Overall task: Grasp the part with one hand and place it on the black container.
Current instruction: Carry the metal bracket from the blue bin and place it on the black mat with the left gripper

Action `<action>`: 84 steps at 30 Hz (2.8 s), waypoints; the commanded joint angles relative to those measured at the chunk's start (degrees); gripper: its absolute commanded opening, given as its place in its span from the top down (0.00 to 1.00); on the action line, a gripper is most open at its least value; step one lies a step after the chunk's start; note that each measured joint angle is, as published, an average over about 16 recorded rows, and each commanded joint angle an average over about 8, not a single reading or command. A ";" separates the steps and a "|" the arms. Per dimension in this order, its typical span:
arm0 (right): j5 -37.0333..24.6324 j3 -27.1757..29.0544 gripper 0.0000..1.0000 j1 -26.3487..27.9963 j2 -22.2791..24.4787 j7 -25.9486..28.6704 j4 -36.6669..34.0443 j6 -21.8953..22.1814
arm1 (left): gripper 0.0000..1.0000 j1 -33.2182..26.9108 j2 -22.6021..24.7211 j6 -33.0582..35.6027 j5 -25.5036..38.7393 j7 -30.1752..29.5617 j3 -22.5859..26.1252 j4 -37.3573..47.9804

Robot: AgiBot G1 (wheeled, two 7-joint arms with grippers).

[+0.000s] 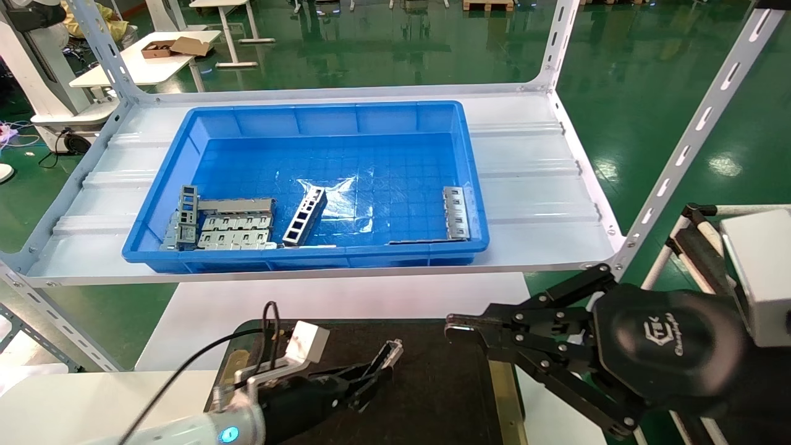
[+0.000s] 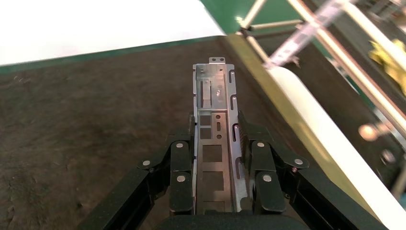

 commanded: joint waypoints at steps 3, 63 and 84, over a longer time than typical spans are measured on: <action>0.01 -0.01 1.00 0.00 0.01 -0.01 0.00 0.01 | 1.00 -1.17 3.43 -4.32 3.14 -4.10 1.53 3.90; 0.14 -0.21 0.44 0.05 0.08 -0.10 0.00 0.09 | 0.41 2.69 15.05 -19.85 2.13 -12.09 -0.78 17.14; 0.19 -0.27 0.00 0.06 0.11 -0.14 0.00 0.12 | 0.00 2.74 15.11 -16.54 -2.77 -4.26 -4.33 17.82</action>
